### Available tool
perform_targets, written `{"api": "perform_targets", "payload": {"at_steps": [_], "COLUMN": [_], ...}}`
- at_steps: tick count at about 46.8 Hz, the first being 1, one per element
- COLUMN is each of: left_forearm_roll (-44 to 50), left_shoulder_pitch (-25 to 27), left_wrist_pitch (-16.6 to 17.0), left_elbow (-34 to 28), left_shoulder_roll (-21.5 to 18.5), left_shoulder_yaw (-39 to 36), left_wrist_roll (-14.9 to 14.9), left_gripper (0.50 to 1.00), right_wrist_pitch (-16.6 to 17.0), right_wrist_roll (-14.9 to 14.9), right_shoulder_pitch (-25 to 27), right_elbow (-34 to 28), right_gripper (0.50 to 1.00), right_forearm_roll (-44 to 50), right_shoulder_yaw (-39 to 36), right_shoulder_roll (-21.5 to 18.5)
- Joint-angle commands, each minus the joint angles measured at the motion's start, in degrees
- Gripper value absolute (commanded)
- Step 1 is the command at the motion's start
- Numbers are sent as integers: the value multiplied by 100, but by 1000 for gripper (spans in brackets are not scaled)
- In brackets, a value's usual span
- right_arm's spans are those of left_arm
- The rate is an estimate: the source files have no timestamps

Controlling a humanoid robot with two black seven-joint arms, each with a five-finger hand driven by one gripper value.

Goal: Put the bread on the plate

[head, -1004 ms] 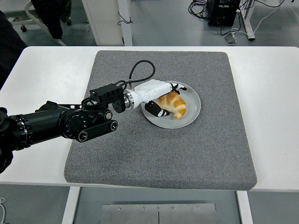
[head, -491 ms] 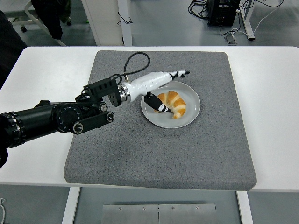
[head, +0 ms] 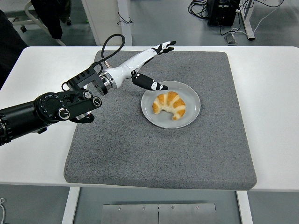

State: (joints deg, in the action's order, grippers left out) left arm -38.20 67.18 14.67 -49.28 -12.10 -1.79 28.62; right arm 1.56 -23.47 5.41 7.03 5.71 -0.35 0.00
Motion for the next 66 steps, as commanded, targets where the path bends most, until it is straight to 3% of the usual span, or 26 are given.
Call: {"api": "perform_targets", "payload": {"at_steps": [1,11,17,26,36,43,50,66], "left_forearm_roll": [374,1350,1728,2053,2493,2669,2757,3170], "left_shoulder_pitch": [-82,-433,-688,-917,-970,-952,-952,-952], "left_wrist_pitch": [0,0,-43,-377,-983,-1344,-1941,-2170], "left_elbow": [6,32,94,331,1262,2123,2555,2783], "left_shoulder_roll": [-64,-293,-311,-284,-170,120,217,489], "left_shoulder_yaw": [223,1057,1611,2226,2675,2947,3290,3642], "left_wrist_roll": [-110,-682,-708,-796,-823,-770,-770,-770], "left_gripper": [971,971,971,971,971,971,971,971], "right_wrist_pitch": [2,2,2,2,2,2,2,19], "right_wrist_roll": [0,0,0,0,0,0,0,0], "right_shoulder_pitch": [-5,3,3,3,-5,-5,3,-41], "right_elbow": [0,0,0,0,0,0,0,35], "right_gripper": [1000,1000,1000,1000,1000,1000,1000,1000], "right_forearm_roll": [0,0,0,0,0,0,0,0], "right_shoulder_yaw": [0,0,0,0,0,0,0,9], "right_shoulder_roll": [0,0,0,0,0,0,0,0]}}
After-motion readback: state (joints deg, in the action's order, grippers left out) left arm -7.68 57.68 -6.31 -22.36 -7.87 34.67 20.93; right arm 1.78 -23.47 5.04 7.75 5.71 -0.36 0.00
